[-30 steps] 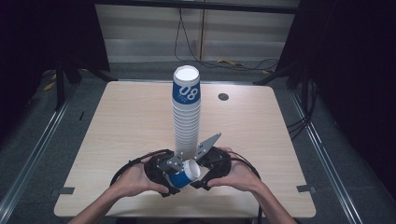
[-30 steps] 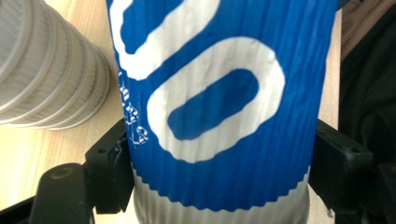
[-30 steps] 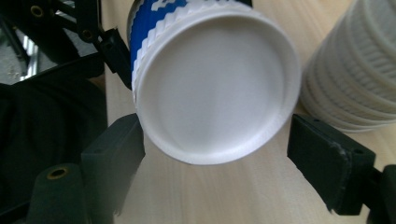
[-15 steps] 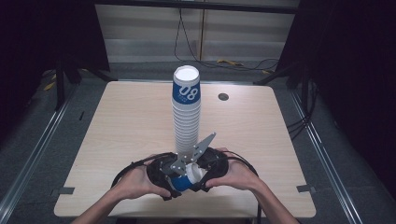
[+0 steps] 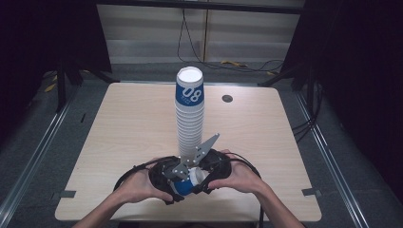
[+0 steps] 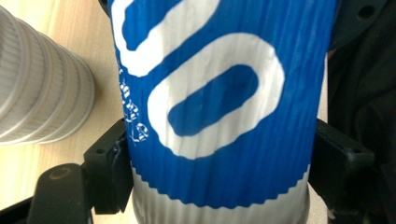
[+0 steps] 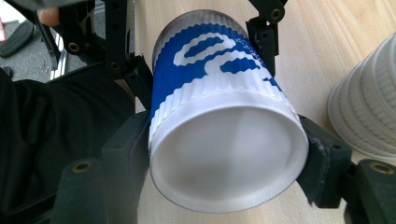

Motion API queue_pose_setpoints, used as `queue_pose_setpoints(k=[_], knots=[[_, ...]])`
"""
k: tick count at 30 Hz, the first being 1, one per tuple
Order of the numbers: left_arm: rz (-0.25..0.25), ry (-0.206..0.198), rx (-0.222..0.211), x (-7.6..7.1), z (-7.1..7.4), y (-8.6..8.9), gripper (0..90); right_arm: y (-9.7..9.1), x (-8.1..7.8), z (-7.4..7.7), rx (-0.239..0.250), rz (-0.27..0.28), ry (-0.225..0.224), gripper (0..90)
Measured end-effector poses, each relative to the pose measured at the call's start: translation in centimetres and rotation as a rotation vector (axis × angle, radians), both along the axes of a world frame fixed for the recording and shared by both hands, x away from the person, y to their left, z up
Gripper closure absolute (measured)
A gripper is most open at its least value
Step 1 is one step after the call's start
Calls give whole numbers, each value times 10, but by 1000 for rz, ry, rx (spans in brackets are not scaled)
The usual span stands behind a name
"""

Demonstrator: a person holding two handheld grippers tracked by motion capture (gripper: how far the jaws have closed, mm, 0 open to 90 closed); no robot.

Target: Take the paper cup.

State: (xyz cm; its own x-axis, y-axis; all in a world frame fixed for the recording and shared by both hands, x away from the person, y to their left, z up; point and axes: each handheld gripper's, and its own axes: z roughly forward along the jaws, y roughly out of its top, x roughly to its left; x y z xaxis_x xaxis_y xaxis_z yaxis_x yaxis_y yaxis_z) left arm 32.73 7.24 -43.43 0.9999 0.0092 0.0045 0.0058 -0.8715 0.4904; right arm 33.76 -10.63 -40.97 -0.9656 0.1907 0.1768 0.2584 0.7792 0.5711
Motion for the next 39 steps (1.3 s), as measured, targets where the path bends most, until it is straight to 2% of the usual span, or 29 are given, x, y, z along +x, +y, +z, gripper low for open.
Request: queue_pose_setpoints(k=[1, 2, 7, 12, 13, 15, 16, 24, 26, 27, 29, 32, 33, 34, 37, 38, 39], knots=[[0, 0, 0, 0, 0, 0, 195, 0, 0, 0, 0, 0, 0, 291], [-5, -8, -18, 1, 0, 1, 192, -1, 0, 1, 2, -2, -7, 292], [-6, -12, -18, 1, -1, 2, 182, -2, 1, 1, 2, 0, -4, 294], [0, -18, -48, 3, 1, 4, 167, -5, 1, 1, 7, -11, -1, 294], [22, -21, -76, 5, 2, 6, 157, -6, 0, 1, 2, -14, 3, 295], [29, -19, -90, 6, 2, 7, 152, -6, 0, 1, -6, -16, -3, 296], [20, -2, -92, 7, 3, 8, 160, -6, 0, 0, -13, -8, -2, 297], [57, -13, -142, 9, 4, 13, 158, -10, 2, 0, -12, -30, -3, 297], [82, -28, -169, 7, 3, 15, 157, -12, 2, -1, -6, -33, -9, 296], [81, -33, -170, 8, 2, 15, 158, -12, 2, -1, -9, -41, -6, 297], [89, -24, -179, 8, 3, 16, 159, -13, 2, -2, -3, -41, -10, 297], [124, -21, -238, 10, 6, 23, 159, -16, 3, -3, 7, -55, -13, 296], [124, -21, -238, 10, 6, 23, 159, -18, 3, -3, 9, -58, -23, 296], [137, -18, -256, 11, 8, 25, 159, -19, 2, -4, 10, -63, -18, 296], [144, -6, -317, 13, 11, 31, 162, -23, 2, -5, 12, -76, -24, 296], [144, -6, -317, 13, 11, 31, 162, -24, 1, -4, 14, -94, -29, 296], [150, 10, -348, 13, 12, 34, 162, -26, 1, -4, 21, -95, -29, 296]])
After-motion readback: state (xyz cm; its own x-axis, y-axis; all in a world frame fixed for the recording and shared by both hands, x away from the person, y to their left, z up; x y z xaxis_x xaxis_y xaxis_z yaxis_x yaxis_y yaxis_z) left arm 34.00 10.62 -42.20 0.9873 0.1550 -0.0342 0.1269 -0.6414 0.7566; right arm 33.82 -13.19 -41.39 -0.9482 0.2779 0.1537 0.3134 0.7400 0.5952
